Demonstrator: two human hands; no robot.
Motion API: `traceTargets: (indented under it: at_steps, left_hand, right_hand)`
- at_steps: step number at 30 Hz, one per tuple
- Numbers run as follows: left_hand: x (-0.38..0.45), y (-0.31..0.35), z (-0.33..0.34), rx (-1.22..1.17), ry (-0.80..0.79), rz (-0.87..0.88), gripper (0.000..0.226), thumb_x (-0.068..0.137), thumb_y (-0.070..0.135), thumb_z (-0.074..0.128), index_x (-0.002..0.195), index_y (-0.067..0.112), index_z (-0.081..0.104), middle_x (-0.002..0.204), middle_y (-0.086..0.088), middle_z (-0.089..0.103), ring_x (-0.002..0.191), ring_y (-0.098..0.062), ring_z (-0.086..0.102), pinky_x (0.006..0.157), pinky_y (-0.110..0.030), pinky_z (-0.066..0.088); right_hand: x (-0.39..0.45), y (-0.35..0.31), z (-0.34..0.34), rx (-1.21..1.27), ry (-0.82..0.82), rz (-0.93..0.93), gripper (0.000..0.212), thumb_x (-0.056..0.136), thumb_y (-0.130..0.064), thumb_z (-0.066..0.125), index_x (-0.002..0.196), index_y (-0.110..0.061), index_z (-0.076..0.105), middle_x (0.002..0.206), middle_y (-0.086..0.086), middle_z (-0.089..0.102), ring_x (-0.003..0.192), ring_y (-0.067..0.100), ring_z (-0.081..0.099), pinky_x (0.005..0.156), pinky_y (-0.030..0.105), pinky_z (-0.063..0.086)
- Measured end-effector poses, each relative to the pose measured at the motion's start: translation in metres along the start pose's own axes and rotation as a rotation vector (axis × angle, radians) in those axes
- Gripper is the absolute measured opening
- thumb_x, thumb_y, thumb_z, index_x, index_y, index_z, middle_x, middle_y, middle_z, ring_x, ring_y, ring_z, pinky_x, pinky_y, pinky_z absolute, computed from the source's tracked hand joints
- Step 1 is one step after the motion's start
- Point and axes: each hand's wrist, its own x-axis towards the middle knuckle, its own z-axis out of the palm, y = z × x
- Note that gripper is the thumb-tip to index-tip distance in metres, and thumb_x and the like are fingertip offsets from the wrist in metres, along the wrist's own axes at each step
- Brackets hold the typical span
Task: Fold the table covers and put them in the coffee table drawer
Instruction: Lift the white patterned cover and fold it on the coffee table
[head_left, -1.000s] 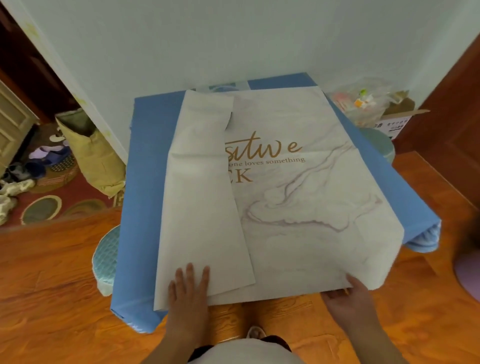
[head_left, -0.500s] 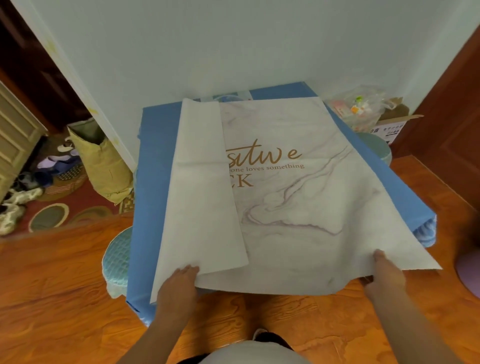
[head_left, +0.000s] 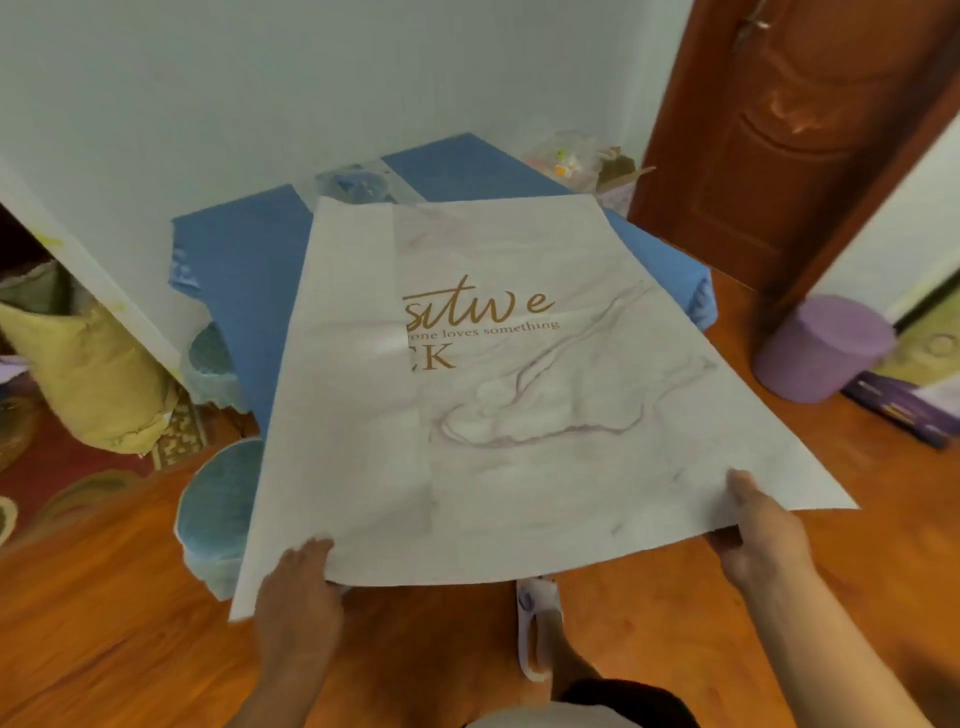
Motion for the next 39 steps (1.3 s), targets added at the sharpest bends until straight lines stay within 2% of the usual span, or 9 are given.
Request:
traceTargets:
  at_steps: [5, 11, 16, 19, 22, 26, 32, 34, 39]
  left_hand:
    - [-0.08, -0.027, 0.005, -0.016, -0.005, 0.011, 0.043, 0.092, 0.001, 0.057, 0.132, 0.014, 0.064, 0.128, -0.012, 0.067, 0.118, -0.034, 0.061, 0.103, -0.05, 0.049]
    - [-0.148, -0.007, -0.013, -0.072, -0.013, 0.113, 0.034, 0.105, 0.031, 0.038, 0.126, 0.024, 0.064, 0.125, -0.01, 0.067, 0.111, -0.036, 0.063, 0.092, -0.041, 0.05]
    - [-0.202, 0.045, -0.063, -0.107, 0.082, 0.198, 0.039, 0.107, 0.036, 0.034, 0.103, 0.02, 0.069, 0.099, -0.02, 0.071, 0.088, -0.04, 0.066, 0.076, -0.042, 0.052]
    - [-0.224, 0.1, -0.118, -0.17, 0.295, 0.384, 0.021, 0.102, 0.014, 0.05, 0.097, 0.01, 0.07, 0.084, -0.026, 0.068, 0.076, -0.046, 0.065, 0.071, -0.053, 0.055]
    - [-0.262, 0.179, -0.185, -0.171, 0.496, 0.553, 0.013, 0.093, 0.003, 0.058, 0.091, 0.006, 0.07, 0.08, -0.032, 0.065, 0.076, -0.051, 0.062, 0.069, -0.05, 0.046]
    - [-0.351, 0.294, -0.24, -0.128, 0.49, 0.747, 0.015, 0.092, 0.004, 0.054, 0.089, 0.008, 0.069, 0.085, -0.031, 0.066, 0.083, -0.05, 0.063, 0.069, -0.042, 0.034]
    - [-0.497, 0.427, -0.265, -0.048, 0.532, 1.062, 0.02, 0.099, 0.021, 0.055, 0.088, 0.016, 0.071, 0.092, -0.023, 0.071, 0.092, -0.043, 0.066, 0.073, -0.04, 0.032]
    - [-0.547, 0.468, -0.268, -0.061, 0.551, 1.143, 0.019, 0.099, 0.024, 0.055, 0.09, 0.017, 0.07, 0.096, -0.021, 0.071, 0.095, -0.043, 0.066, 0.074, -0.04, 0.034]
    - [-0.669, 0.547, -0.243, -0.026, 0.38, 1.272, 0.017, 0.087, 0.013, 0.059, 0.097, 0.02, 0.07, 0.103, -0.018, 0.067, 0.098, -0.044, 0.064, 0.075, -0.04, 0.037]
  right_hand:
    - [-0.09, 0.013, -0.102, 0.045, 0.076, -0.056, 0.039, 0.096, -0.023, 0.067, 0.132, -0.019, 0.054, 0.124, 0.001, 0.065, 0.105, 0.023, 0.065, 0.093, 0.047, 0.054]
    - [-0.16, -0.023, -0.2, 0.054, 0.147, -0.138, 0.022, 0.098, -0.027, 0.064, 0.115, -0.017, 0.054, 0.113, 0.002, 0.065, 0.104, 0.024, 0.065, 0.096, 0.043, 0.053]
    - [-0.199, -0.069, -0.268, 0.163, 0.172, -0.211, 0.021, 0.097, -0.025, 0.064, 0.115, -0.015, 0.058, 0.111, 0.006, 0.069, 0.097, 0.02, 0.07, 0.078, 0.037, 0.059]
    - [-0.224, -0.126, -0.318, 0.268, 0.155, -0.388, 0.01, 0.099, -0.022, 0.063, 0.1, -0.013, 0.058, 0.097, 0.006, 0.066, 0.074, 0.012, 0.069, 0.051, 0.026, 0.056]
    - [-0.266, -0.19, -0.398, 0.317, 0.162, -0.58, 0.011, 0.098, -0.02, 0.063, 0.095, -0.014, 0.055, 0.104, 0.009, 0.066, 0.087, 0.017, 0.069, 0.058, 0.034, 0.06]
    - [-0.334, -0.26, -0.53, 0.391, 0.182, -0.693, 0.005, 0.102, -0.014, 0.054, 0.097, -0.015, 0.053, 0.111, 0.01, 0.064, 0.088, 0.018, 0.069, 0.056, 0.034, 0.061]
    - [-0.429, -0.314, -0.707, 0.455, 0.328, -0.827, 0.011, 0.103, -0.01, 0.05, 0.093, -0.013, 0.05, 0.095, 0.011, 0.062, 0.075, 0.019, 0.068, 0.051, 0.033, 0.06]
    - [-0.452, -0.326, -0.758, 0.476, 0.388, -0.886, 0.003, 0.103, -0.01, 0.049, 0.102, -0.01, 0.052, 0.097, 0.013, 0.063, 0.074, 0.021, 0.07, 0.054, 0.034, 0.061]
    - [-0.473, -0.33, -0.871, 0.517, 0.604, -0.882, 0.036, 0.1, -0.003, 0.037, 0.134, -0.009, 0.047, 0.1, 0.016, 0.066, 0.052, 0.019, 0.071, 0.055, 0.036, 0.061]
